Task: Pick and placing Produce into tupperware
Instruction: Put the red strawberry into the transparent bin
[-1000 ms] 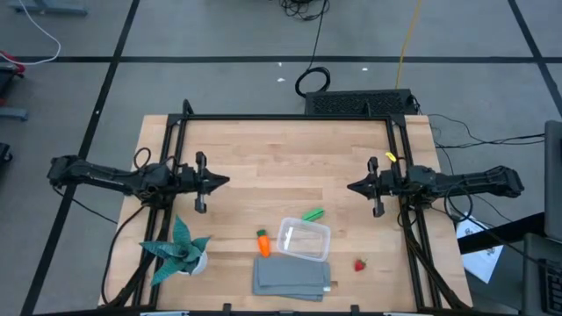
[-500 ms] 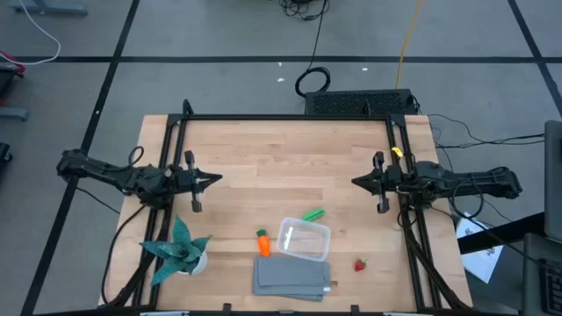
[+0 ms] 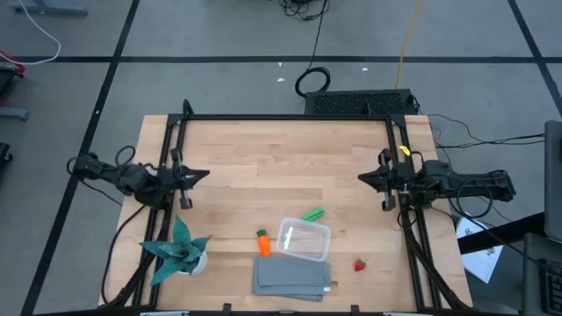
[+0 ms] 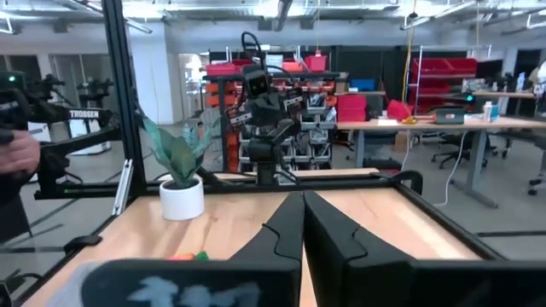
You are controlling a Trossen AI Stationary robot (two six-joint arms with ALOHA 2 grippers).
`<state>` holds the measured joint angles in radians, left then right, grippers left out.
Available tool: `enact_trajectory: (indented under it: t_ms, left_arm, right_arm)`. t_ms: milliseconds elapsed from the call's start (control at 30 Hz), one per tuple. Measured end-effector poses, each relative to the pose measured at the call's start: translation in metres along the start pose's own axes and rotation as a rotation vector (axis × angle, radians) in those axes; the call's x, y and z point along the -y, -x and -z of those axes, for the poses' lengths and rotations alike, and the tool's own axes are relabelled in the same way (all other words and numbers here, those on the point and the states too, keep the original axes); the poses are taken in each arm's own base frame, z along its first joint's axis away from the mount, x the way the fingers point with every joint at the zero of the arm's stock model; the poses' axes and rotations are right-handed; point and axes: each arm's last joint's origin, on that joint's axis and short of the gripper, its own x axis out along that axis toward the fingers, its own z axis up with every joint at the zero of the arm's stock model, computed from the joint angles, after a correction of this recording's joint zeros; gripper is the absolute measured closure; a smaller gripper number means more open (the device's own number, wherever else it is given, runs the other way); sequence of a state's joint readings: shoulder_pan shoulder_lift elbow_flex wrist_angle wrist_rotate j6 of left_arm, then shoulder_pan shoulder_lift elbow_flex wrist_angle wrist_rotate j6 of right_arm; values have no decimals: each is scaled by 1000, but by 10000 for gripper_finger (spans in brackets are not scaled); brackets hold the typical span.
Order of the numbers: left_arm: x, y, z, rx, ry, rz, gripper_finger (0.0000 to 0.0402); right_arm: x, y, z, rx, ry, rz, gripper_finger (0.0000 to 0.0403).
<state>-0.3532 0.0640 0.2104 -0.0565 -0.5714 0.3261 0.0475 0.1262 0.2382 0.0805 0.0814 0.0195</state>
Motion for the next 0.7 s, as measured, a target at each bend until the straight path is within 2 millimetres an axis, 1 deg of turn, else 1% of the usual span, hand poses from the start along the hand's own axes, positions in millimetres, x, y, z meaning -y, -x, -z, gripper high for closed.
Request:
enact_trajectory:
  t_ms: [100, 200, 333, 433, 533, 700]
  left_arm:
    - [-3, 1, -3, 45, -36, 7, 397]
    - [-6, 1, -2, 43, -41, -14, 400]
    - [-8, -2, 4, 25, -40, -47, 395]
    - [-9, -4, 7, 30, -7, -28, 397]
    - [-7, -5, 11, 25, 7, 2, 400]
    - [-5, -7, 16, 12, 58, 18, 386]
  right_arm:
    - [0, 1, -1, 9, 33, 0, 403]
    - [0, 0, 0, 18, 62, 3, 403]
    - [0, -1, 7, 41, 70, 3, 403]
    - [0, -2, 15, 23, 66, 4, 403]
    - [0, -2, 18, 17, 58, 4, 403]
    - [0, -4, 22, -17, 50, 3, 403]
